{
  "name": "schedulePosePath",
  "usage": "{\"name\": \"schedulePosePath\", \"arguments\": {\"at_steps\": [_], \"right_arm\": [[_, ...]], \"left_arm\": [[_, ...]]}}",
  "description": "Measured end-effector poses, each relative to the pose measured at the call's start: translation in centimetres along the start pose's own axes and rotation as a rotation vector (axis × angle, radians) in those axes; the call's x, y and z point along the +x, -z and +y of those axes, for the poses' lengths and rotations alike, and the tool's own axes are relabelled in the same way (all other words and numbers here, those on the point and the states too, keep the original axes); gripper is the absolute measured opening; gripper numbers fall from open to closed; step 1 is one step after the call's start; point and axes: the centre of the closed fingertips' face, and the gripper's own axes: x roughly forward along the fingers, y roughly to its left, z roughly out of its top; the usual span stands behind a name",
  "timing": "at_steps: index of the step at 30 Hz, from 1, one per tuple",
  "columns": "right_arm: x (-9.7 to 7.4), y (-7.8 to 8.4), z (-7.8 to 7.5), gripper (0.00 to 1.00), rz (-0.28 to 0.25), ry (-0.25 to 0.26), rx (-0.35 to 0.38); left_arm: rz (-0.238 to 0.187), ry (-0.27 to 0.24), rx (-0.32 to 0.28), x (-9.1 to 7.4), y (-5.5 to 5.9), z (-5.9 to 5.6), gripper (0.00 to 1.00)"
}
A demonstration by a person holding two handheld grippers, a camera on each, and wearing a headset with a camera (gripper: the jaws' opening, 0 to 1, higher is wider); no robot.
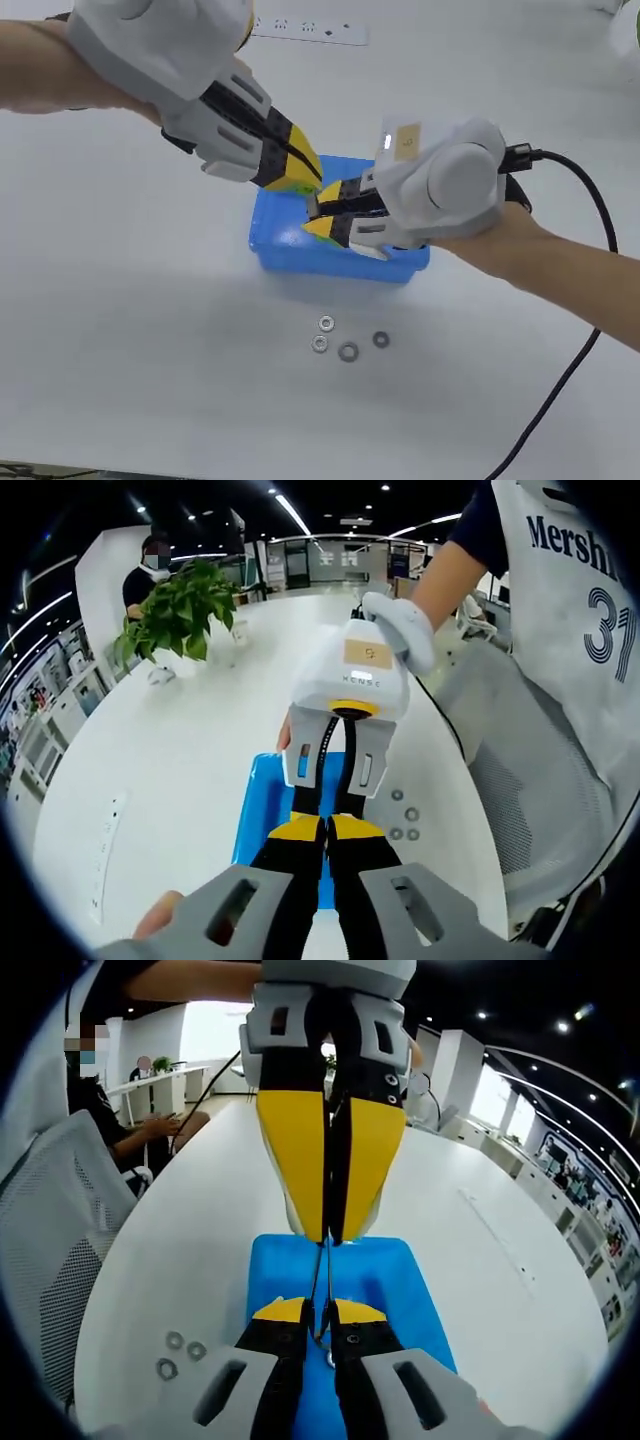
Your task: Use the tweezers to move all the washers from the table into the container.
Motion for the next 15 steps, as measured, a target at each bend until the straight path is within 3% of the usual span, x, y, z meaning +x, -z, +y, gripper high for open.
{"name": "schedulePosePath", "arguments": {"at_steps": [15], "right_arm": [[0.22, 0.76, 0.06, 0.10, 0.017, -0.002, 0.009]], "left_arm": [[0.022, 0.006, -0.013, 0.98, 1.02, 0.21, 0.05]]}}
